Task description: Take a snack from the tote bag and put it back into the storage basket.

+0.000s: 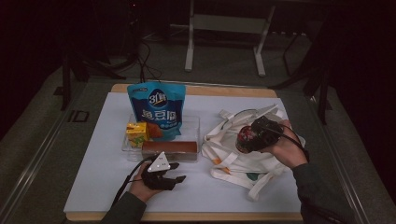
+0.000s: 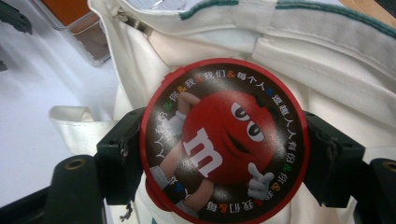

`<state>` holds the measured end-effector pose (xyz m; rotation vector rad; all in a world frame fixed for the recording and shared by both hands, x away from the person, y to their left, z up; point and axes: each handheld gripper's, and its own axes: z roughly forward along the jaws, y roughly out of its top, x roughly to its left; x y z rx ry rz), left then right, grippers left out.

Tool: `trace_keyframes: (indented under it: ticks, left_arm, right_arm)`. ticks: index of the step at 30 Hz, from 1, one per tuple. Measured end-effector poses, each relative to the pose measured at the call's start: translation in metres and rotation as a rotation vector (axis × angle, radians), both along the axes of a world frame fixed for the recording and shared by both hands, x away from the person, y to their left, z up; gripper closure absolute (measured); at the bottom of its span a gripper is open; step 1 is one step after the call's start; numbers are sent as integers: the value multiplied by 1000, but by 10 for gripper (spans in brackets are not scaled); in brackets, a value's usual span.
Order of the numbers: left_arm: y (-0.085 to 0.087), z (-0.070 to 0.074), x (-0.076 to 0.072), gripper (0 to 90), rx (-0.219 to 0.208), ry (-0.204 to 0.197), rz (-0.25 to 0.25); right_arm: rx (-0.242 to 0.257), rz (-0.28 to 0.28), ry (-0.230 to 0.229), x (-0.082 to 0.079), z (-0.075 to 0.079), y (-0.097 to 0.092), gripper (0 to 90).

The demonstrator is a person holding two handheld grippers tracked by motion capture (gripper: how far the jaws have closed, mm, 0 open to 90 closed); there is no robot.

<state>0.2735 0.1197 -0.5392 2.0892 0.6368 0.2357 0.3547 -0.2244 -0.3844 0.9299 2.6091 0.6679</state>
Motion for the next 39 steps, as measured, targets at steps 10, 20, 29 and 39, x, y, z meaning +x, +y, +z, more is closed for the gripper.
trace_keyframes:
  ticks: [10, 20, 29, 39]
  left_arm:
    - [0, 0, 0, 439, 0, -2, 0]
    - [0, 0, 0, 438, 0, -1, 0]
    - [0, 0, 0, 438, -1, 0, 0]
    - [0, 0, 0, 438, 0, -1, -1]
  right_arm:
    - [-1, 30, -12, -1, 8, 10, 256]
    - [12, 46, -16, -1, 15, 19, 256]
    - [24, 62, -21, 0, 21, 27, 256]
    - [34, 82, -22, 1, 26, 38, 256]
